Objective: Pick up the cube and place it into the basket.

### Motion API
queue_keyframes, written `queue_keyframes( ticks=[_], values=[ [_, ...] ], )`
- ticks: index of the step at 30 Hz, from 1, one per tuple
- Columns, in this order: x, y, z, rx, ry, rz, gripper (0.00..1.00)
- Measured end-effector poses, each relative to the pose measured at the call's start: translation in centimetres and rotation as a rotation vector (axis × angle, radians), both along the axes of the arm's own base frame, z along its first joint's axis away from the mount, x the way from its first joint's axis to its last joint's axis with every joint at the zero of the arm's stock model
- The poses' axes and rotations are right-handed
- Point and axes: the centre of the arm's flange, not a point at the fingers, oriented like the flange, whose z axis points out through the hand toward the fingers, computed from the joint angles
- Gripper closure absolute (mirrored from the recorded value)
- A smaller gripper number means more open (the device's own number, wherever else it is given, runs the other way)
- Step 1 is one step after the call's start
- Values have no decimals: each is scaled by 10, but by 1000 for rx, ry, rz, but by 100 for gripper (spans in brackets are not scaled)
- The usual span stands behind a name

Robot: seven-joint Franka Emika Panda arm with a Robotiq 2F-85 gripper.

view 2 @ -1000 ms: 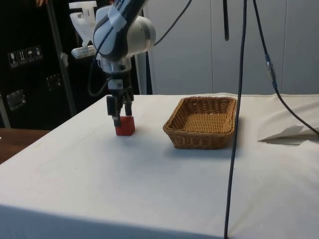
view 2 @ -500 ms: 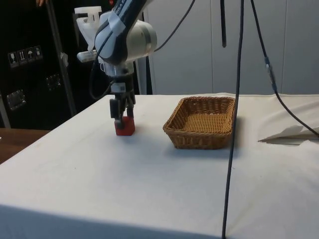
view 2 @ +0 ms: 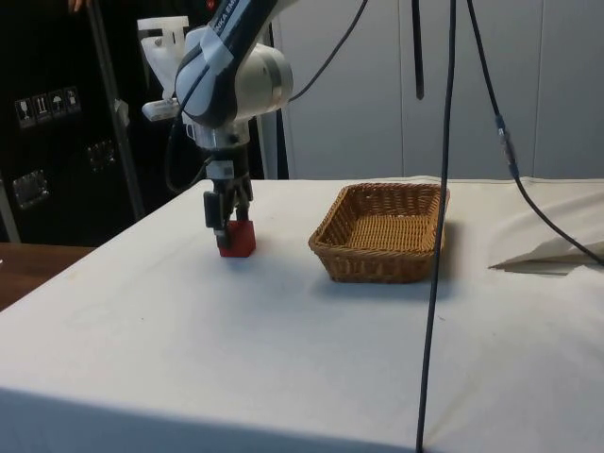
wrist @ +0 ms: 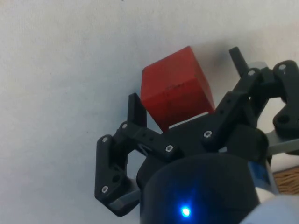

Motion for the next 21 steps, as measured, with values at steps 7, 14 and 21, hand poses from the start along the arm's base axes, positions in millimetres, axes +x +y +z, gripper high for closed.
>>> queue_keyframes(
  ticks=[7,14,21],
  values=[
    [0,0,0,0,0,0,89],
    [0,0,0,0,0,0,98],
    [0,-2,3,0,-2,-4,98]
  ],
)
